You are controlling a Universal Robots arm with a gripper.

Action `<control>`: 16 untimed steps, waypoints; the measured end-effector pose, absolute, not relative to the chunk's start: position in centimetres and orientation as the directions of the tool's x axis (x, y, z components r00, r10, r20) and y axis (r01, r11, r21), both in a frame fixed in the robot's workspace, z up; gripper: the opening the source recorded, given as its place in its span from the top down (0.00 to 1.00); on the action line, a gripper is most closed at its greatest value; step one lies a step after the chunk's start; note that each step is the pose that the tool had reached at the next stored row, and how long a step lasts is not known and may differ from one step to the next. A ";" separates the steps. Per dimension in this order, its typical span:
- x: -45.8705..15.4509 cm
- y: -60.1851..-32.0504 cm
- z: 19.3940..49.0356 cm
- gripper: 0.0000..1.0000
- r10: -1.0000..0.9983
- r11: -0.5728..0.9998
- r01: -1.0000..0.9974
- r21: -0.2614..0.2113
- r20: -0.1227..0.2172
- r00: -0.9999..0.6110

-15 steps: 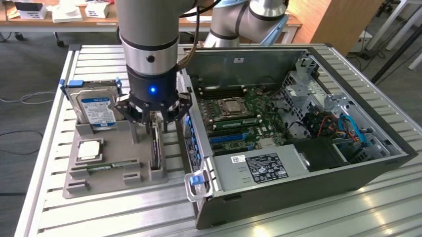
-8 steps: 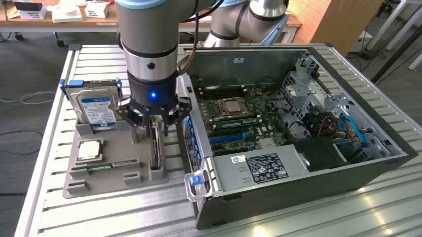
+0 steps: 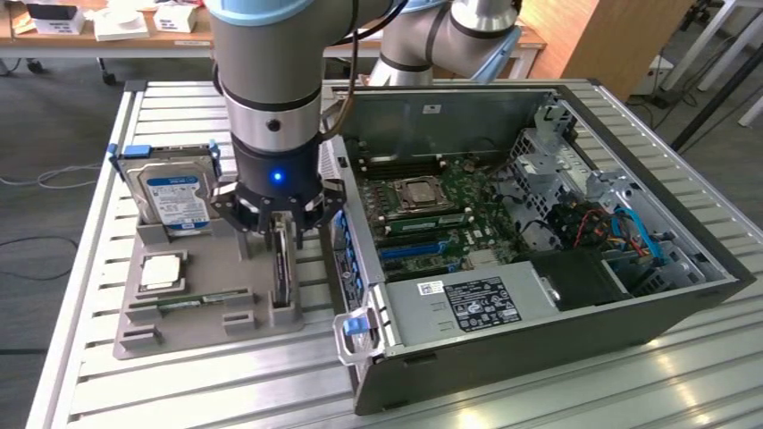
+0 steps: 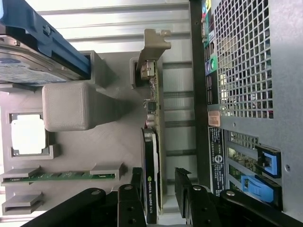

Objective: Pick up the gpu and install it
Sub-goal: 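Pick up the gpu and move the gpu toward the slot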

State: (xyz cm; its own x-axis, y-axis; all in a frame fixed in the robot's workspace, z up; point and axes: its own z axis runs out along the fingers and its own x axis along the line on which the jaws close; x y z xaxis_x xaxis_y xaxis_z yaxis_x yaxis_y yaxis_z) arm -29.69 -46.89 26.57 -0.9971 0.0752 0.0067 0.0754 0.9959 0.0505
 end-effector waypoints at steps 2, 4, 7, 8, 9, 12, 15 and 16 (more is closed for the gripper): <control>-29.7 -46.9 26.4 0.58 0.075 0.996 0.075 0.051 0.007 -0.997; -29.7 -46.9 26.2 0.58 0.075 0.996 0.075 0.051 0.007 -0.997; -29.7 -46.9 25.8 0.58 0.075 0.996 0.076 0.052 0.007 -0.997; -29.7 -46.9 25.8 0.58 0.075 0.996 0.076 0.052 0.007 -0.997; -29.7 -46.9 25.8 0.58 0.075 0.996 0.076 0.052 0.007 -0.997; -29.7 -46.9 25.6 0.58 0.075 0.996 0.075 0.053 0.007 -0.997; -29.7 -46.9 25.5 0.58 0.075 0.996 0.075 0.053 0.007 -0.997; -29.7 -46.9 25.5 0.58 0.075 0.996 0.076 0.053 0.007 -0.997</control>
State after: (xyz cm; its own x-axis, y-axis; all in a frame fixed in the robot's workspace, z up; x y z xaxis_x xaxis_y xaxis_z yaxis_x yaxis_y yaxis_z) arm -29.75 -46.89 25.46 -0.9971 0.0753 0.0073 0.0755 0.9957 0.0527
